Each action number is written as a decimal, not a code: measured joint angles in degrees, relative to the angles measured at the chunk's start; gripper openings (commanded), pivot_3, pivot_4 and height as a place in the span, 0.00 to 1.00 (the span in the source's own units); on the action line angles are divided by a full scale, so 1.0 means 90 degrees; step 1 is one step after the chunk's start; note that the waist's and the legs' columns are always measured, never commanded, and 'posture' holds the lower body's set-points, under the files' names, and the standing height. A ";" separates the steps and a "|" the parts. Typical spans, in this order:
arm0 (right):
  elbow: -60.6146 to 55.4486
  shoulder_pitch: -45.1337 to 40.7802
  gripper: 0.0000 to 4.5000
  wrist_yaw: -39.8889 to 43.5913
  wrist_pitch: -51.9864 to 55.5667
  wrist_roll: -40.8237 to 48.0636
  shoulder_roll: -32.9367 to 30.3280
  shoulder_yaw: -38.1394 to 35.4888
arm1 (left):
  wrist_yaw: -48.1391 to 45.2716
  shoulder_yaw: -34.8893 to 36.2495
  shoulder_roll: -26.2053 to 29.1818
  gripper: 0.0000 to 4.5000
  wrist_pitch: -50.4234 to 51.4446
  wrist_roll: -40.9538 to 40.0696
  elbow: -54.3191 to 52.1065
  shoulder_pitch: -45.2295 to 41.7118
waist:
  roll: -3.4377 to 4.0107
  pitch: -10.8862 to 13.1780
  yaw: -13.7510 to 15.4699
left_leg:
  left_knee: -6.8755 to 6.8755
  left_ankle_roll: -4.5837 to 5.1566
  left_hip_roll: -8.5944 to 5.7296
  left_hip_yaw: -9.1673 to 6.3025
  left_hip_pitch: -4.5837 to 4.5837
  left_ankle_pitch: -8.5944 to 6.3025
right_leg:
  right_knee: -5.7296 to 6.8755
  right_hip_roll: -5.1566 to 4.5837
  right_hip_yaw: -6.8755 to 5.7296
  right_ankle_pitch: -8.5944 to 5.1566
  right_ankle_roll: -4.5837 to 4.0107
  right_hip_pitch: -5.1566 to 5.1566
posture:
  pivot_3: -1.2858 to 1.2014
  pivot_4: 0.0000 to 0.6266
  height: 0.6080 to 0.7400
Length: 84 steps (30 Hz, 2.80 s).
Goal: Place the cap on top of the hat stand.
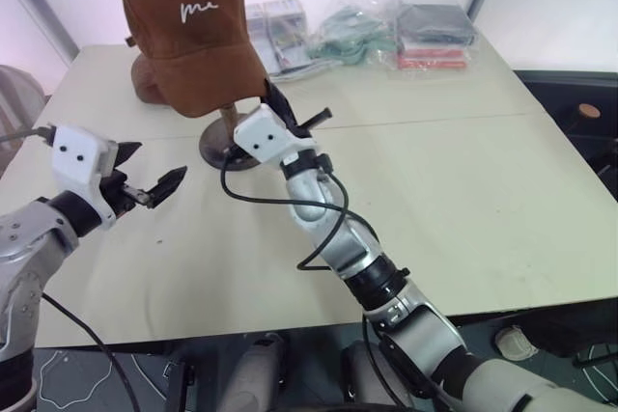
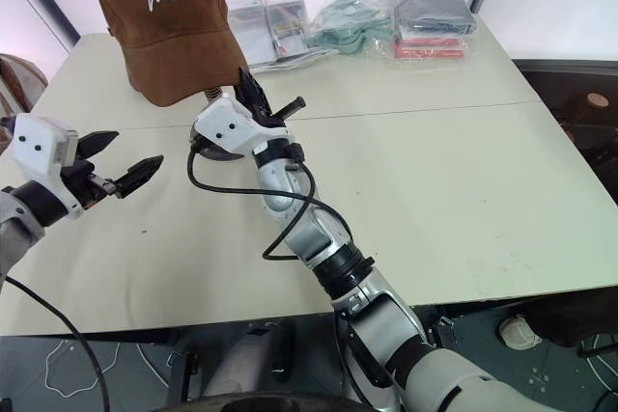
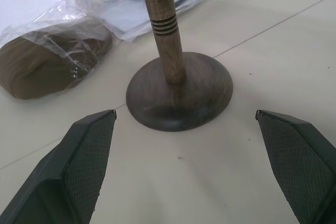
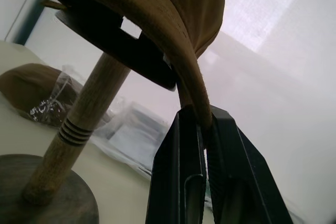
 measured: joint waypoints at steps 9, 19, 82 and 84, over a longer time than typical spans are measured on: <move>0.0003 -0.0037 0.01 -0.0653 0.0795 -0.0131 0.0016 0.0013 | 0.0014 -0.0001 0.0000 1.00 0.0000 -0.0005 -0.0002 -0.0007 | 0.0000 0.0000 0.0008 | -0.0002 0.0000 0.0000 -0.0001 0.0000 -0.0001 | 0.0000 0.0000 0.0000 0.0000 -0.0002 0.0000 | 0.52 0.24 1.00; 0.0124 -0.0196 0.01 -0.1530 0.1079 -0.0070 0.0026 0.0166 | 0.0016 -0.0002 0.0001 1.00 0.0001 -0.0004 -0.0002 -0.0017 | 0.0000 0.0000 -0.0005 | -0.0009 -0.0014 0.0001 -0.0001 0.0000 0.0009 | 0.0000 -0.0001 0.0000 -0.0001 -0.0005 -0.0003 | 0.52 0.24 1.00; 0.0732 0.0256 0.98 -0.0764 -0.0416 -0.0404 -0.0383 0.1639 | 0.0247 0.0173 -0.0005 1.00 0.0163 -0.0127 -0.0275 0.0153 | -0.0002 -0.0001 0.0004 | -0.0013 -0.0012 0.0005 -0.0001 0.0000 0.0007 | 0.0000 0.0007 -0.0002 -0.0002 -0.0012 -0.0005 | 0.52 0.24 1.00; 0.0731 0.0260 0.98 -0.0565 -0.0548 -0.0512 -0.0620 0.1643 | 0.0242 0.0170 -0.0004 1.00 0.0163 -0.0124 -0.0248 0.0148 | -0.0004 -0.0001 0.0008 | -0.0012 -0.0012 0.0005 -0.0002 0.0000 0.0007 | 0.0000 0.0006 -0.0003 -0.0002 -0.0011 -0.0005 | 0.52 0.24 1.00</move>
